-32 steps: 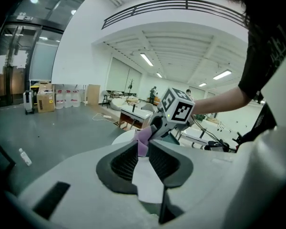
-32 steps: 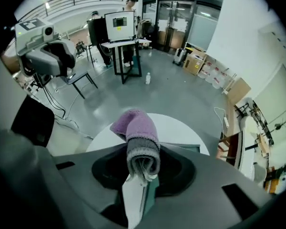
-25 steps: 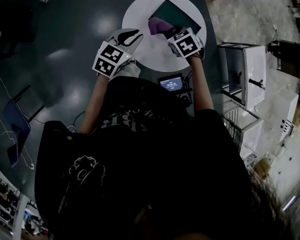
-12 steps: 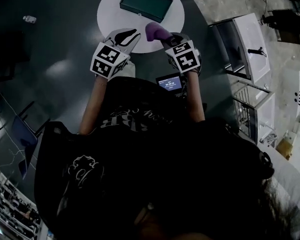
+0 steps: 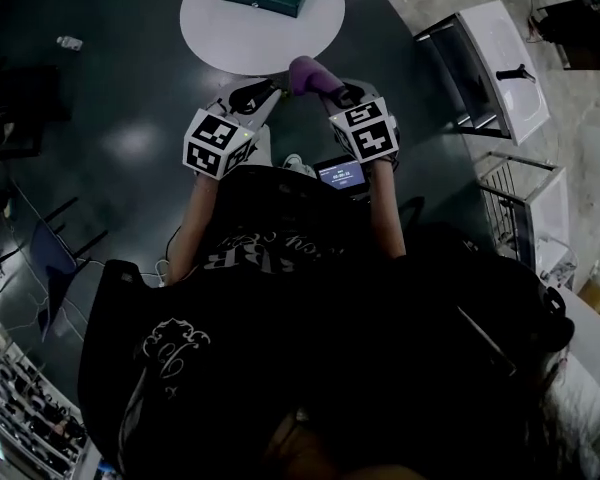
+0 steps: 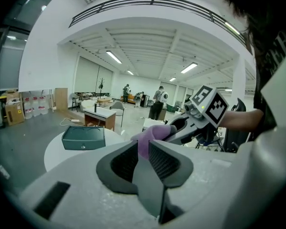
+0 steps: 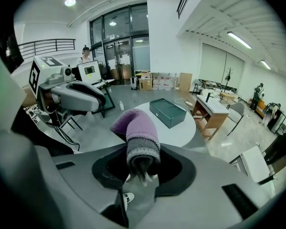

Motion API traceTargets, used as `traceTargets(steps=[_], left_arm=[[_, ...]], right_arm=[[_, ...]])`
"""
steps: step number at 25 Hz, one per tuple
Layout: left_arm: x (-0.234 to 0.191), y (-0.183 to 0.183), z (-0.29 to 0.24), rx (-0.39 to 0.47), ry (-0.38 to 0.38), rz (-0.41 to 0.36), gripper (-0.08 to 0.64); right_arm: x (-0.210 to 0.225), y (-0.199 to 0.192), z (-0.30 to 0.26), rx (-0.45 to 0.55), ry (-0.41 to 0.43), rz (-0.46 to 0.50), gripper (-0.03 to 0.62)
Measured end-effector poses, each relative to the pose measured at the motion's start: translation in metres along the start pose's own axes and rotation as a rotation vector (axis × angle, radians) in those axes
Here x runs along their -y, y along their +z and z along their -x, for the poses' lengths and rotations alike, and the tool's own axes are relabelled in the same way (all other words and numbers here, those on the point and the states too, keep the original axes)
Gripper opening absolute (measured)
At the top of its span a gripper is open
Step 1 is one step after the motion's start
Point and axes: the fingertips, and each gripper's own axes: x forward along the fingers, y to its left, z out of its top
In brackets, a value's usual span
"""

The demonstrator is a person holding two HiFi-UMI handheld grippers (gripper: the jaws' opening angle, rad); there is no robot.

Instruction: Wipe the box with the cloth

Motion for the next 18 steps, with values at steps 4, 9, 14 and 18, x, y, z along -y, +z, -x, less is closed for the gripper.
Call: traceTargets(steps=[4, 9, 14, 18], left_arm=[[0.016, 0.0, 0.006, 0.0, 0.014, -0.019, 0.08], [0.024, 0.002, 0.018, 0.002, 0.025, -0.037, 0.08], [0.022, 0.0, 0.031, -0.003, 0.027, -0.05, 0.08], [0.021, -0.007, 0.046, -0.008, 0.025, -0.054, 0.08]], right_arm=[[-0.01, -0.004, 0.012, 0.034, 0.006, 0.004, 0.117], [-0.025, 0.003, 0.024, 0.079, 0.01, 0.007, 0.117], [-0.036, 0.013, 0.027, 0.102, 0.002, 0.005, 0.117], [-0.047, 0.014, 0.026, 0.104, -0.015, -0.001, 0.117]])
